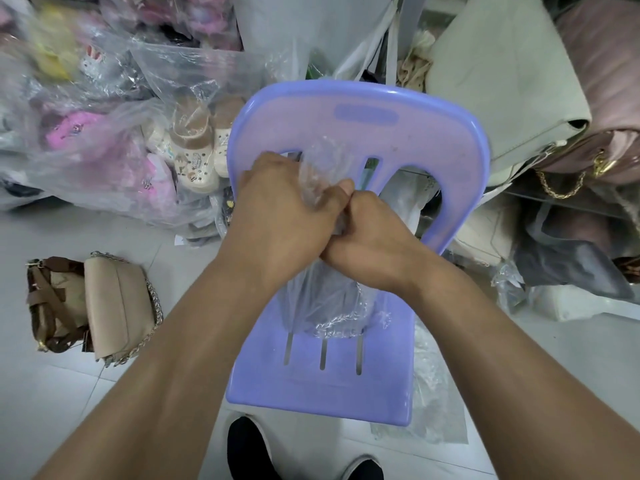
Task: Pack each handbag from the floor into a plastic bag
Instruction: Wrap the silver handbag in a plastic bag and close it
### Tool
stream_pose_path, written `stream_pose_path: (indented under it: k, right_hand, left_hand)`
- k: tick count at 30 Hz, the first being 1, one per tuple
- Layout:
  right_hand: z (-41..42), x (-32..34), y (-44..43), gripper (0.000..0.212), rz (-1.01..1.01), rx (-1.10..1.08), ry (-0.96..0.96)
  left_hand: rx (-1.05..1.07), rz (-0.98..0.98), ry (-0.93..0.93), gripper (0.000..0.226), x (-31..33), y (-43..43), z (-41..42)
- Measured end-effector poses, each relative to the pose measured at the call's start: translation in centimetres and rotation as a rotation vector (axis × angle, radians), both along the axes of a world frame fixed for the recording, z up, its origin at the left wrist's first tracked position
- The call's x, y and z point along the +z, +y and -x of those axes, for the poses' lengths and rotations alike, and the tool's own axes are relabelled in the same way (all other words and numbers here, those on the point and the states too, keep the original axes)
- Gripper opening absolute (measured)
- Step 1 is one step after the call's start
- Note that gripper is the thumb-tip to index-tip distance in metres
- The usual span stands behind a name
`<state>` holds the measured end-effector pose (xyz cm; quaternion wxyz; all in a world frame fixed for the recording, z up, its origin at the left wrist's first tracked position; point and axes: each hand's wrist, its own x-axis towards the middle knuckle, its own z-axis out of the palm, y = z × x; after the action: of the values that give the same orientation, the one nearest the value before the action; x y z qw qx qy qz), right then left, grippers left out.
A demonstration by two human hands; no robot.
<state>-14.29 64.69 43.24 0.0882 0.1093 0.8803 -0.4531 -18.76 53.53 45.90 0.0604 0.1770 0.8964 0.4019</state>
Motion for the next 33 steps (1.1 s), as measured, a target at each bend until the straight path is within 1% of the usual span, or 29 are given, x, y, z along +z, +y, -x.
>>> stream_pose_path:
  k: [1, 2, 3, 4, 5, 6, 7, 9, 10, 11, 12, 13, 15, 16, 18, 19, 20, 22, 24, 26, 28, 30, 32, 33]
  right_hand:
    - [0.2, -0.4, 0.0, 0.015, 0.052, -0.019, -0.026]
    - [0.4, -0.6, -0.1, 0.029, 0.081, -0.039, -0.032]
    - [0.4, -0.6, 0.0, 0.044, 0.1, -0.051, -0.031]
    - [0.3, -0.4, -0.1, 0.05, 0.132, -0.066, -0.033]
    - [0.1, -0.4, -0.1, 0.051, 0.169, -0.094, -0.032]
    - [0.0, 0.0, -0.1, 0.051, 0.211, -0.118, -0.042]
    - [-0.2, 0.1, 0.0, 0.052, 0.258, -0.139, -0.062]
    - [-0.3, 0.0, 0.1, 0.049, 0.32, -0.222, -0.089]
    - [-0.5, 0.2, 0.3, 0.045, 0.354, -0.279, -0.112]
    - [-0.5, 0.1, 0.5, 0.041, 0.387, -0.331, -0.124]
    - [-0.8, 0.2, 0.8, 0.038, 0.404, -0.366, -0.123]
    - [-1.1, 0.1, 1.2, 0.037, 0.414, -0.372, -0.118]
    - [-1.4, -0.1, 1.5, 0.03, 0.459, -0.358, -0.1]
    - [-1.5, -0.1, 1.4, 0.024, 0.489, -0.355, -0.079]
    - [-1.5, -0.1, 1.1, 0.016, 0.534, -0.366, -0.04]
    - [-1.4, -0.1, 0.9, 0.014, 0.553, -0.376, -0.034]
    - [-1.4, 0.0, 0.8, 0.012, 0.577, -0.385, -0.028]
    - [-1.3, -0.1, 0.9, 0.009, 0.631, -0.359, -0.006]
    - [-1.5, -0.1, 0.9, 0.007, 0.642, -0.3, 0.005]
    - [-1.7, -0.1, 0.7, 0.015, 0.565, -0.229, -0.003]
    - [-2.0, 0.2, 0.4, 0.008, 0.501, -0.165, -0.017]
    - [-2.1, 0.8, 0.1, 0.005, 0.511, -0.155, -0.048]
    - [-1.9, 1.0, 0.1, 0.021, 0.499, -0.157, -0.096]
    - [-1.6, 1.1, -0.1, 0.021, 0.506, -0.153, -0.114]
  left_hand:
    - [-0.034, -0.032, -0.022, 0.04, 0.0, -0.1, 0.1]
    - [-0.059, -0.072, -0.044, 0.043, 0.1, -0.1, -0.1]
    - [-0.063, -0.137, -0.059, 0.041, 0.1, -0.3, -0.3]
    - [-0.05, -0.232, -0.082, 0.035, 0.0, -0.5, -0.7]
    - [-0.032, -0.332, -0.107, 0.033, -0.3, -0.7, -1.1]
    - [-0.004, -0.403, -0.092, 0.044, -0.7, -0.9, -1.4]
    - [0.004, -0.444, -0.034, 0.057, -1.2, -1.0, -1.8]
    - [0.001, -0.46, 0.088, 0.073, -2.9, -1.5, -2.5]
    - [0.017, -0.456, 0.111, 0.077, -3.7, -1.7, -2.8]
    - [0.029, -0.456, 0.1, 0.082, -4.5, -2.1, -3.0]
    - [0.02, -0.445, 0.047, 0.084, -5.1, -2.3, -3.1]
    - [-0.012, -0.412, -0.028, 0.082, -5.4, -2.4, -3.2]
    - [-0.087, -0.316, -0.152, 0.064, -6.0, -2.4, -3.1]
    - [-0.097, -0.27, -0.174, 0.059, -6.4, -2.3, -3.2]
    - [-0.086, -0.207, -0.15, 0.069, -6.6, -1.9, -3.3]
    - [-0.078, -0.185, -0.132, 0.066, -6.8, -1.7, -3.4]
    - [-0.066, -0.181, -0.106, 0.052, -7.2, -1.5, -3.4]
    - [-0.036, -0.175, -0.03, 0.012, -7.3, -1.1, -3.6]
    - [-0.033, -0.198, 0.018, 0.022, -7.2, -1.0, -3.8]
    - [-0.081, -0.311, -0.075, 0.021, -6.7, -0.9, -4.0]
    - [-0.121, -0.382, -0.187, 0.02, -6.3, -1.0, -4.2]
    - [-0.128, -0.356, -0.221, 0.012, -6.6, -1.0, -4.0]
    - [-0.091, -0.292, -0.23, 0.018, -7.1, -1.1, -3.8]
    - [-0.061, -0.29, -0.26, 0.02, -7.2, -1.1, -3.7]
